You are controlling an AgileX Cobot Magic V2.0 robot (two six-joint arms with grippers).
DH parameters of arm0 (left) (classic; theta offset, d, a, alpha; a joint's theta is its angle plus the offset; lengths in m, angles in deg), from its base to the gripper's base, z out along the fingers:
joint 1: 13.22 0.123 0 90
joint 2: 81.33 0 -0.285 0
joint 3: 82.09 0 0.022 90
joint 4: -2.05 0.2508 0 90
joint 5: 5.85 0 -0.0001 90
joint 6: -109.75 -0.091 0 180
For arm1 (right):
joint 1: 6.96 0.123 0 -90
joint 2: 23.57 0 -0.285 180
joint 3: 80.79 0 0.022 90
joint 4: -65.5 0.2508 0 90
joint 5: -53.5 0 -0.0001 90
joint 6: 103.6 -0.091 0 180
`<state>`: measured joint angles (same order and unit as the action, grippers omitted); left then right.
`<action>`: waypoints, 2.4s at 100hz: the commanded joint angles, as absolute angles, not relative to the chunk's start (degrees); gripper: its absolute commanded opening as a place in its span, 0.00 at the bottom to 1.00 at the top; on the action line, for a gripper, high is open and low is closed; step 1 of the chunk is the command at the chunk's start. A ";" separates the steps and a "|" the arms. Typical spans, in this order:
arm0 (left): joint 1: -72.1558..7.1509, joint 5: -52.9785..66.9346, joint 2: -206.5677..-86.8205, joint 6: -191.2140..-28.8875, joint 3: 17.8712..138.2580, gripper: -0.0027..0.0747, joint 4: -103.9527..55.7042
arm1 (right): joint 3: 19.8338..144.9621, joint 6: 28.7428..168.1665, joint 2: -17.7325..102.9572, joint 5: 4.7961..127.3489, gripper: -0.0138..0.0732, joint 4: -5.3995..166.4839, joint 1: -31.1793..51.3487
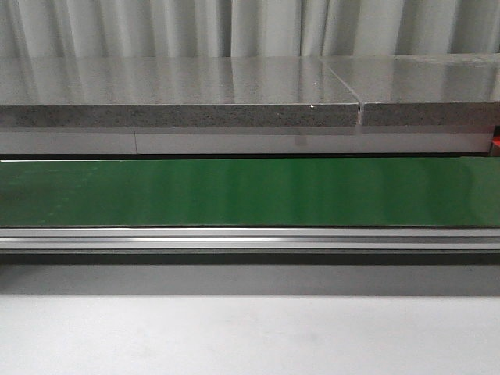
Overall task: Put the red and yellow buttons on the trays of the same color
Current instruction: 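Carry the red button onto the green belt and open the left gripper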
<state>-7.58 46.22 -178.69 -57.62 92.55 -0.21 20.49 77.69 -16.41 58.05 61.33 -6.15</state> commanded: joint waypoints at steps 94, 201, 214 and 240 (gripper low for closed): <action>-7.99 46.89 -178.15 -63.70 97.66 0.81 -0.84 | 21.04 77.91 -17.20 53.15 0.08 60.76 -6.03; 9.29 44.30 -149.60 -55.52 75.86 0.74 1.00 | 21.04 77.91 -17.20 53.15 0.08 60.76 -6.03; 13.10 43.81 -148.86 -55.52 71.24 0.68 1.13 | 21.04 77.91 -17.20 53.15 0.08 60.76 -6.03; 17.02 41.23 -153.74 -55.43 69.34 0.67 1.36 | 21.04 77.91 -17.20 53.15 0.08 60.76 -6.03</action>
<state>15.89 44.65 -152.05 -56.07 67.73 1.46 20.49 77.69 -16.41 58.05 61.33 -6.15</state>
